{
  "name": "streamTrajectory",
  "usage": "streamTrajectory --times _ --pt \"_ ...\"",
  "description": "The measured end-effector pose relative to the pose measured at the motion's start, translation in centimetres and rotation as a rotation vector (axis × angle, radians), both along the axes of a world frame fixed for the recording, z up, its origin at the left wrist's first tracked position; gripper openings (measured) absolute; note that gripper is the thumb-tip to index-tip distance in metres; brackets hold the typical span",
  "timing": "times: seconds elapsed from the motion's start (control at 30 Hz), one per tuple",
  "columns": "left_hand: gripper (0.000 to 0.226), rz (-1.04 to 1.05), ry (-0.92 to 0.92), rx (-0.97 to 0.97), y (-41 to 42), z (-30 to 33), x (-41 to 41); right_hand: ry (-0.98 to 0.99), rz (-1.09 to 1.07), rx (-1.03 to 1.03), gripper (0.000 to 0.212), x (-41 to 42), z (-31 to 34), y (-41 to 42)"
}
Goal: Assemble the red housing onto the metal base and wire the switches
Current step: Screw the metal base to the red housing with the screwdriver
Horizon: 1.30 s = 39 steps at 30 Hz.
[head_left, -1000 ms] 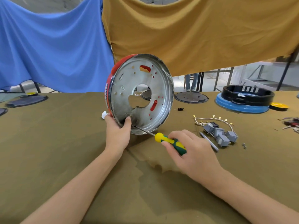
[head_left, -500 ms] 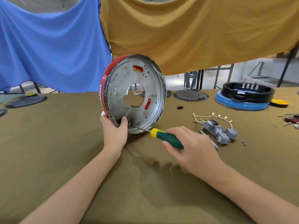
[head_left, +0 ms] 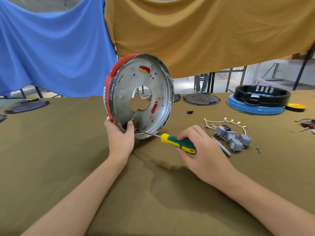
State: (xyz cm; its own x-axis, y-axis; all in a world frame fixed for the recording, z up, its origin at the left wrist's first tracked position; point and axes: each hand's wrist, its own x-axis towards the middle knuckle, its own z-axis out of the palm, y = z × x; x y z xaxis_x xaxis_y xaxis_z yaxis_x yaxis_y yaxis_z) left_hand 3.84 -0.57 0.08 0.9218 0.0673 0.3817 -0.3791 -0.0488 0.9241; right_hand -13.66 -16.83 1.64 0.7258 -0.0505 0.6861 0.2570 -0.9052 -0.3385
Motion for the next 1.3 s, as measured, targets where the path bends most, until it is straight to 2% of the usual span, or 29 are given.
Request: streamTrajectory --times 0.1,0.2,0.3,0.37,0.5,0.6,0.67,0.73,0.83,0.9,0.97,1.03,1.1,1.2,1.3 --pt "0.043 0.003 -0.048 0.038 0.1 0.1 -0.2 -0.036 -0.029 -0.007 0.02 -0.2 -0.3 0.3" --pt "0.039 -0.001 -0.115 0.083 0.0 0.2 -0.6 -0.001 -0.052 0.22 0.012 0.1 -0.5 0.6" --pt "0.038 -0.006 -0.149 0.099 -0.2 0.3 -0.9 0.083 -0.053 0.502 0.019 0.4 -0.6 0.1" --pt "0.037 -0.009 -0.13 0.08 -0.2 0.4 -0.8 0.15 0.007 0.605 0.015 0.4 -0.4 -0.3" --pt "0.04 0.011 -0.016 -0.013 -0.2 0.2 -0.2 0.146 0.089 0.419 0.033 0.2 -0.1 -0.2" --pt "0.041 0.02 0.009 -0.048 -0.2 0.2 -0.1 0.05 0.075 0.218 0.026 0.1 0.0 0.1" --pt "0.039 0.017 -0.008 -0.047 -0.3 0.2 -0.1 0.009 0.035 0.163 0.019 0.1 -0.1 0.0" --pt "0.039 0.019 -0.051 -0.02 -0.4 0.2 -0.3 0.018 -0.011 0.164 0.013 0.1 -0.3 0.2" --pt "0.04 0.02 -0.155 0.046 -0.3 0.3 -0.6 0.084 -0.048 0.288 0.025 0.3 -0.7 0.2" --pt "0.042 0.01 -0.171 0.061 -0.3 0.3 -0.7 0.097 -0.019 0.371 0.022 0.2 -0.7 0.1" --pt "0.04 -0.004 -0.123 0.025 -0.3 0.3 -0.6 0.085 0.014 0.333 0.017 0.0 -0.5 0.1" --pt "0.038 -0.004 -0.071 -0.032 -0.3 0.3 -0.5 0.129 0.032 0.243 0.033 -0.2 -0.5 0.2" --pt "0.037 0.014 -0.036 -0.059 -0.2 0.2 -0.3 0.138 0.048 0.193 0.037 -0.2 -0.5 0.2" --pt "0.037 0.02 -0.037 -0.052 -0.2 0.1 -0.2 0.062 0.051 0.168 0.031 -0.2 -0.4 0.2" --pt "0.038 0.007 -0.06 -0.019 -0.3 0.1 -0.4 -0.035 -0.006 0.199 0.014 -0.2 -0.6 0.3"
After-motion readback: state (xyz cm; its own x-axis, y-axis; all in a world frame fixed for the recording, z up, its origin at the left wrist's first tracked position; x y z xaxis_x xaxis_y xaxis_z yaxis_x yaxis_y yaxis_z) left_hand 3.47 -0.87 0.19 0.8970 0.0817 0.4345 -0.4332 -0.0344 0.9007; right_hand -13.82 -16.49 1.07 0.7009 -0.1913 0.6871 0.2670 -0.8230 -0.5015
